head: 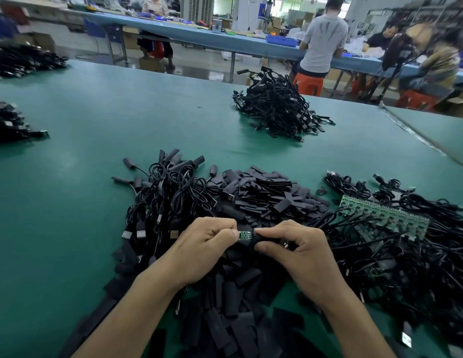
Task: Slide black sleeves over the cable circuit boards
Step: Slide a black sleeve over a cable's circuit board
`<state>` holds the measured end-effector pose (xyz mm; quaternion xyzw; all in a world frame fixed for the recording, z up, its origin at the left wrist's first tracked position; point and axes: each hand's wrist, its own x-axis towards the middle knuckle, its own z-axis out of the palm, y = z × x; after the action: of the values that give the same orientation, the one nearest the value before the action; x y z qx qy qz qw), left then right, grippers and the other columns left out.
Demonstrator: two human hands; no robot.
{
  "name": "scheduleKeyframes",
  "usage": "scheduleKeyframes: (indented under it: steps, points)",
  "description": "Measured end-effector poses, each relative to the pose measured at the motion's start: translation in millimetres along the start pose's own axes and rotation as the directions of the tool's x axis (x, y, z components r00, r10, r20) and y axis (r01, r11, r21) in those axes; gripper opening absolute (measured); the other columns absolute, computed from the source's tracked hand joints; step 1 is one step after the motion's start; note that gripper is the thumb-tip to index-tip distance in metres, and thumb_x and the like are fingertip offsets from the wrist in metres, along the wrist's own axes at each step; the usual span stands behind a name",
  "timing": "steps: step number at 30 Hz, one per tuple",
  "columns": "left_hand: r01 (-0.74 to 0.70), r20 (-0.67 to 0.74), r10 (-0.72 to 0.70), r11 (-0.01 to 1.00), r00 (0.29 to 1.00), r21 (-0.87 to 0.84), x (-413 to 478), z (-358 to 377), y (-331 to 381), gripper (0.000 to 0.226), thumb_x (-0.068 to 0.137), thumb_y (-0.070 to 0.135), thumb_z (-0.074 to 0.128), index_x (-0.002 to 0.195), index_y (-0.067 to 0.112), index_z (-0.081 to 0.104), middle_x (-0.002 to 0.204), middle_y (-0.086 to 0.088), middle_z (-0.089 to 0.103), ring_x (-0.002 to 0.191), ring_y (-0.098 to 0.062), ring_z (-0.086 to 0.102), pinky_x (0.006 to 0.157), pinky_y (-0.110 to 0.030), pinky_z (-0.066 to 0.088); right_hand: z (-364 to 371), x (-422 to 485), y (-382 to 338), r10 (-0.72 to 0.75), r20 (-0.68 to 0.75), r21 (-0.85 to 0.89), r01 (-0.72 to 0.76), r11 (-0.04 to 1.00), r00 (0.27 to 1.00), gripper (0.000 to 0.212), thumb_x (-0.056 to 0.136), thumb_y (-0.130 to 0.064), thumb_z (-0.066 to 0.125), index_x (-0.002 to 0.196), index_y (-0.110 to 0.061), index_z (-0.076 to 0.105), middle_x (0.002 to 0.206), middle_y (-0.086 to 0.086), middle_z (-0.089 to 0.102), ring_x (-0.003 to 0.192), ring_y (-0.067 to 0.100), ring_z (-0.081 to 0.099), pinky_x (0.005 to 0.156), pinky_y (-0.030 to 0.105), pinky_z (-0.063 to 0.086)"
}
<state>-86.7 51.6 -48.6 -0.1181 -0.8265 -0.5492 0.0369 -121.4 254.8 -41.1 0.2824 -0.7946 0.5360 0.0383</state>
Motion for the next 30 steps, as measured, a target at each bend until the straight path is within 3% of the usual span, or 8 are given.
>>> scheduleKeyframes:
  steps: [6,10,15,19,23,30]
  points:
    - [0.004,-0.03,-0.005,1.0,1.0,-0.021,-0.1,-0.4,1.0,0.033,0.081,0.042,0.046,0.057,0.023,0.032,0.056,0.009,0.029,0.053,-0.014,0.026,0.051,-0.039,0.019,-1.9,-0.6,2.0,0.032,-0.031,0.061,-0.031,0.998,0.999,0.025,0.07,-0.029,0.078,0.096,-0.029,0.079,0.084,-0.008,0.073,0.078,0.018,0.067,0.074,0.022,0.052]
    - [0.003,-0.025,-0.004,1.0,1.0,-0.027,-0.4,0.0,1.1,0.034,0.082,0.041,0.046,0.057,0.024,0.031,0.057,0.007,0.029,0.053,-0.017,0.026,0.051,-0.041,0.019,-2.2,-0.5,0.5,0.028,-0.011,0.048,-0.028,0.998,1.0,0.028,0.067,-0.029,0.079,0.095,-0.033,0.078,0.085,-0.014,0.072,0.083,0.011,0.067,0.077,0.016,0.048]
    - [0.015,-0.02,-0.015,1.0,1.0,-0.018,-0.1,0.1,1.1,0.033,0.082,0.041,0.046,0.056,0.023,0.034,0.056,0.007,0.03,0.052,-0.017,0.026,0.05,-0.041,0.02,-2.7,0.1,0.5,0.03,0.006,0.021,-0.03,0.999,1.0,0.028,0.067,-0.033,0.079,0.094,-0.037,0.077,0.085,-0.018,0.072,0.086,0.011,0.066,0.079,0.019,0.049]
    - [0.016,-0.019,-0.016,1.0,1.0,-0.018,-0.3,0.5,1.4,0.033,0.08,0.041,0.046,0.056,0.023,0.033,0.055,0.008,0.029,0.052,-0.015,0.025,0.05,-0.038,0.019,-2.8,-0.6,1.2,0.025,0.011,0.055,-0.025,0.998,1.0,0.028,0.067,-0.032,0.08,0.094,-0.039,0.078,0.085,-0.015,0.072,0.086,0.016,0.066,0.079,0.024,0.05]
    - [0.011,-0.023,-0.012,0.999,1.0,-0.037,-0.4,0.1,1.2,0.034,0.08,0.041,0.047,0.057,0.021,0.031,0.056,0.007,0.029,0.053,-0.017,0.025,0.05,-0.036,0.018,-3.4,-1.4,2.4,0.028,0.017,0.075,-0.03,0.997,0.999,0.029,0.069,-0.031,0.079,0.097,-0.036,0.078,0.084,-0.011,0.072,0.082,0.014,0.066,0.075,0.018,0.047]
    - [0.012,0.014,-0.012,1.0,1.0,-0.007,0.0,0.5,-1.8,0.03,0.08,0.041,0.045,0.055,0.025,0.038,0.053,0.011,0.031,0.05,-0.012,0.026,0.048,-0.031,0.02,-4.8,-1.2,2.0,0.032,0.021,0.02,-0.032,0.999,0.999,0.027,0.067,-0.034,0.08,0.094,-0.037,0.078,0.086,-0.012,0.072,0.085,0.014,0.067,0.077,0.02,0.049]
